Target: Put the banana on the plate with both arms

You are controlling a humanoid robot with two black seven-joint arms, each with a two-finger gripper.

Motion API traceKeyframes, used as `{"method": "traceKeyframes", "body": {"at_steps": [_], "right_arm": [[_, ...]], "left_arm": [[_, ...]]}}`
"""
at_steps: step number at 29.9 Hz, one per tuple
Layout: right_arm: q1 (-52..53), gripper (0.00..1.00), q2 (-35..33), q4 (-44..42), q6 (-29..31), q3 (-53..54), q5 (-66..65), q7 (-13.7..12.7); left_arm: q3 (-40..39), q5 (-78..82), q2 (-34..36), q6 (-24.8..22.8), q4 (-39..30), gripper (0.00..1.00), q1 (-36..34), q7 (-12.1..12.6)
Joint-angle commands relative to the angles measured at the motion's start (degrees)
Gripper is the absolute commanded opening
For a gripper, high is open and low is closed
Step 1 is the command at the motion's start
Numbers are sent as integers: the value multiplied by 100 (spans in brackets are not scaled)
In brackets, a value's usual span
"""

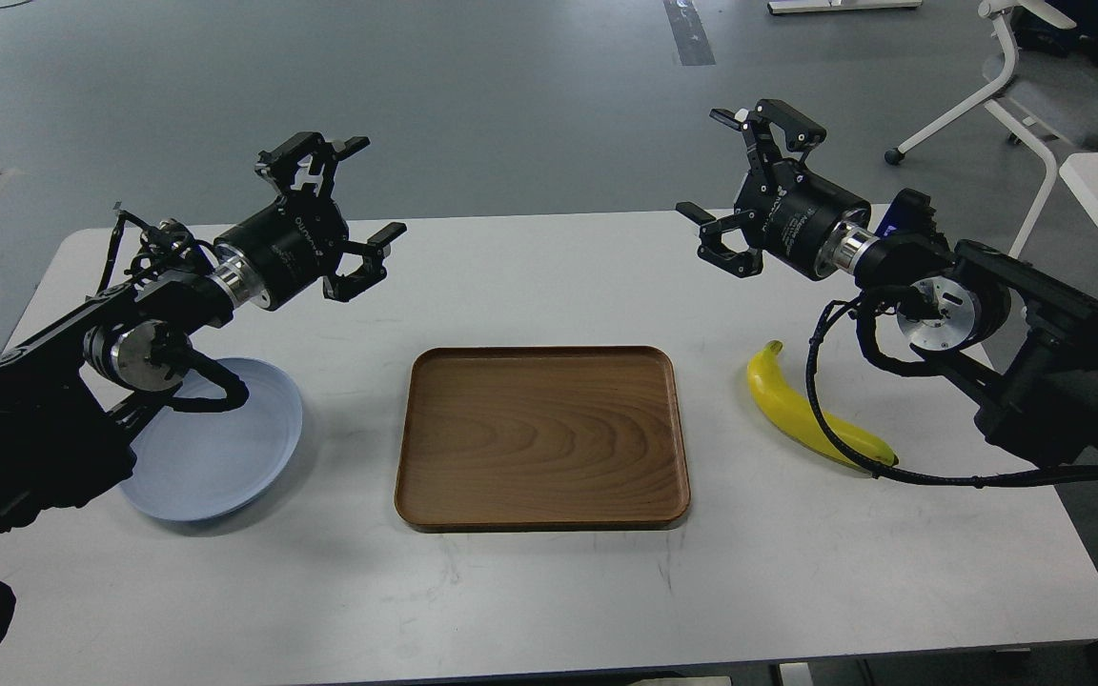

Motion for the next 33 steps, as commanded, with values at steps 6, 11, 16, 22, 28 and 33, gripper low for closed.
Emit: {"method": "traceKeyframes", "body": {"at_steps": [6,11,16,22,28,33], "right_arm": [[-4,100,-47,-14,-5,-16,0,0],[-4,100,-56,-22,-14,-16,0,-9],[-4,100,-91,-5,-23,-16,-9,-9],[4,100,-275,39,-14,-68,-9,-9],[5,100,-284,39,-40,-86,-9,0],[-4,100,-293,39,-58,-95,-9,0]], "left_arm": [[-48,-65,-3,6,-4,98,0,34],[-92,-82,6,-3,-4,98,0,16],[-127,-100,-3,-38,-4,98,0,43],[-127,-100,6,-46,-4,98,0,16],[-136,-100,-3,-60,-4,98,0,25],[-136,-100,-3,-60,-4,98,0,8]]}}
